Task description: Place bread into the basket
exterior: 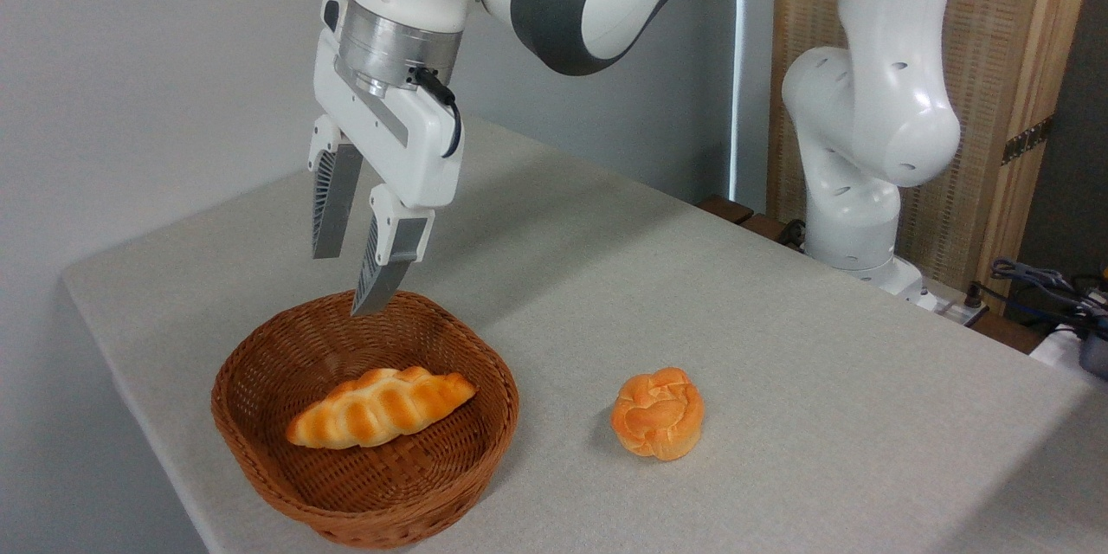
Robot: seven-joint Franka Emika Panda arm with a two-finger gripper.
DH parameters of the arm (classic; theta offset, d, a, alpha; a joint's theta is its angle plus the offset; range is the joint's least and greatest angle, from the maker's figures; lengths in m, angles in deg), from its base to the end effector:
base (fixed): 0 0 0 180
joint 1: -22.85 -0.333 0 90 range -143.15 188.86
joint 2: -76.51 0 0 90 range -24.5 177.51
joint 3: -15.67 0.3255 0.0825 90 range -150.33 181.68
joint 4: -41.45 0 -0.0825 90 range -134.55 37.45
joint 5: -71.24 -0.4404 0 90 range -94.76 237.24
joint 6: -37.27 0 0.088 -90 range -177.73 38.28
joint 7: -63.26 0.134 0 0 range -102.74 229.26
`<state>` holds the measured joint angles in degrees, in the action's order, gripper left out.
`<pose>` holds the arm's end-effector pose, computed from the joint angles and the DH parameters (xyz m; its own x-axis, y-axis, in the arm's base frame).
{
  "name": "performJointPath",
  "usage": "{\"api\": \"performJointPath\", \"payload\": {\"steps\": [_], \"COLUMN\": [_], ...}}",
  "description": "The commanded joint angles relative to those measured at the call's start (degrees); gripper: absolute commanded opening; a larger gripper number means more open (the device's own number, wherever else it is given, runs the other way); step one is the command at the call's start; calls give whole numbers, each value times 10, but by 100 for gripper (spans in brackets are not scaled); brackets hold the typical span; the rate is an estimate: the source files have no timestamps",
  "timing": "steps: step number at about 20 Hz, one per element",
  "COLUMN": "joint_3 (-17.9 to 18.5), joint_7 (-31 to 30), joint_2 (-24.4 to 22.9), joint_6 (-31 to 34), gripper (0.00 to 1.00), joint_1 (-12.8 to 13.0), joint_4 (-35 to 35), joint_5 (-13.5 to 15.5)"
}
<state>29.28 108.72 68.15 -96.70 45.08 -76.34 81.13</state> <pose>0.6065 -0.0934 0.5111 0.5780 -0.7008 0.4181 -0.7185 -0.6800 -0.1464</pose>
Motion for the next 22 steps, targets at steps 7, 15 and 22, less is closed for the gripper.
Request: {"api": "performJointPath", "payload": {"steps": [7,15,22], "joint_3": [58,69,-69], "joint_7": [9,-37,-71], "joint_2": [4,104,130], "joint_6": [198,394,442], "gripper": [100,100,100], "joint_1": [-1,-3,-135], "joint_4": [94,280,344], "joint_5": [0,-55,-56]}}
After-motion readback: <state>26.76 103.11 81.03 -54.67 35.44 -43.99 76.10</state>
